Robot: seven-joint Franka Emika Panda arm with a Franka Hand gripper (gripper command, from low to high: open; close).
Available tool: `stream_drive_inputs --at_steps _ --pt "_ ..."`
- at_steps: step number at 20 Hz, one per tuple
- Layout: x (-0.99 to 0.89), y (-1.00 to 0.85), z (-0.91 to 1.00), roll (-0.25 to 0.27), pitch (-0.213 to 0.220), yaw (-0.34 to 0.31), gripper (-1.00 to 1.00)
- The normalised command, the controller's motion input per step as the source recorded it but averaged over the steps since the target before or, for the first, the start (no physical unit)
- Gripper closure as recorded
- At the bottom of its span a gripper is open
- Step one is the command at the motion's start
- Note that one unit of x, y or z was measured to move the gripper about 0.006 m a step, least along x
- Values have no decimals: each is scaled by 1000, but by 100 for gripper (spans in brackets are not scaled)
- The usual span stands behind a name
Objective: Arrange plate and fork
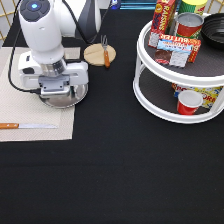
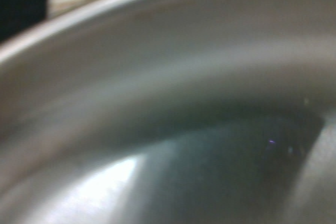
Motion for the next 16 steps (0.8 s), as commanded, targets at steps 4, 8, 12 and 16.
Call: stream_drive_inputs --at_steps 4,8,12,16 --pt "394 -741 0 37 0 -13 -100" --pt "279 -801 1 37 0 -2 -100" --pt "155 -853 31 35 0 0 -100" --pt "41 -897 28 33 0 0 -100"
